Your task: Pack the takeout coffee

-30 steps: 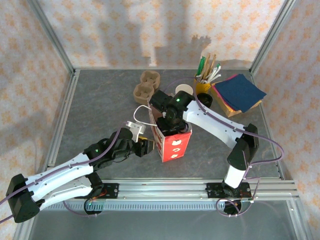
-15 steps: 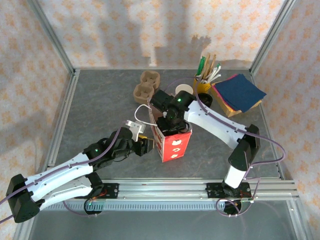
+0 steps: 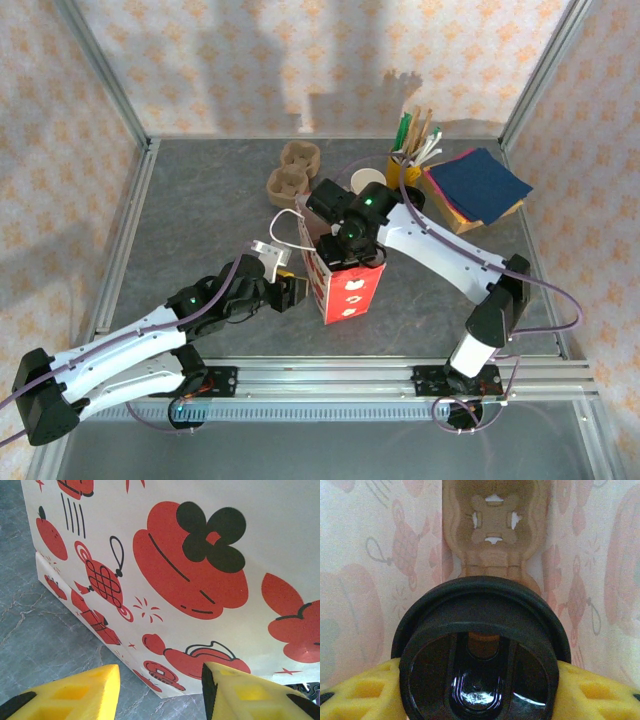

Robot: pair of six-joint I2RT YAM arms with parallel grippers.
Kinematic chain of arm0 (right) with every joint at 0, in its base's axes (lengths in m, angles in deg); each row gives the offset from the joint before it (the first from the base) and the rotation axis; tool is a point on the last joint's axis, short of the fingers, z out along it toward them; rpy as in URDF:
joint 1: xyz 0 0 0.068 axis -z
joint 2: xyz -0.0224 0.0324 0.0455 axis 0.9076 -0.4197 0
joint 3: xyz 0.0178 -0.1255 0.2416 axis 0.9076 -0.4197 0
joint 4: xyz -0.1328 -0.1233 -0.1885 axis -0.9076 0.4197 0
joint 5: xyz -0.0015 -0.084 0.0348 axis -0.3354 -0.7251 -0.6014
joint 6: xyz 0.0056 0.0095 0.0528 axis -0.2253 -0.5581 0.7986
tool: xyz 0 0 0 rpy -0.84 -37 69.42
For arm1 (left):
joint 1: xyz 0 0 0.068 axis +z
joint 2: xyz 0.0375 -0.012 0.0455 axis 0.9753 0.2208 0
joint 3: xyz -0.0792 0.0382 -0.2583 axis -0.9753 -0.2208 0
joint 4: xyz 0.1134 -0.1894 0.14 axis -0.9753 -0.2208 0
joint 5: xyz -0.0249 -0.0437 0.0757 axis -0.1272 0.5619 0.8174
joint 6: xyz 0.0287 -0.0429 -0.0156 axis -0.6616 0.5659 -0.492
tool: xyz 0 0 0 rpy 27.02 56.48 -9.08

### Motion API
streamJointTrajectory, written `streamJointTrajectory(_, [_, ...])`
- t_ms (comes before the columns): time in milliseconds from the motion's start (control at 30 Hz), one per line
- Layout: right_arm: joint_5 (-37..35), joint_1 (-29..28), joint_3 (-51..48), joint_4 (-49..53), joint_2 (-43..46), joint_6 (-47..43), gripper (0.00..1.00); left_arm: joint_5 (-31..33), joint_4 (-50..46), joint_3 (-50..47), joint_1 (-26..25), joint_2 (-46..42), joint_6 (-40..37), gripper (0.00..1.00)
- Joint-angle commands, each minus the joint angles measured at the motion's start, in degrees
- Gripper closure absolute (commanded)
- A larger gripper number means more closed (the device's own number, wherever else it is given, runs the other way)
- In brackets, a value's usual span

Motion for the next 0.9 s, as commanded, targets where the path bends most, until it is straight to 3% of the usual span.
streamJointTrajectory(0, [-0.62, -0.34, -0.61, 1.16, 0.47, 0.57, 0.60, 1.34, 0.65, -0.32, -0.12, -1.04, 0.23, 0.51])
streamJointTrajectory(867, [-2.15, -1.84, 0.34, 1.20, -3.52, 2.19, 0.60, 1.30, 0.82, -1.26, -0.11, -1.88, 0.99, 0.51])
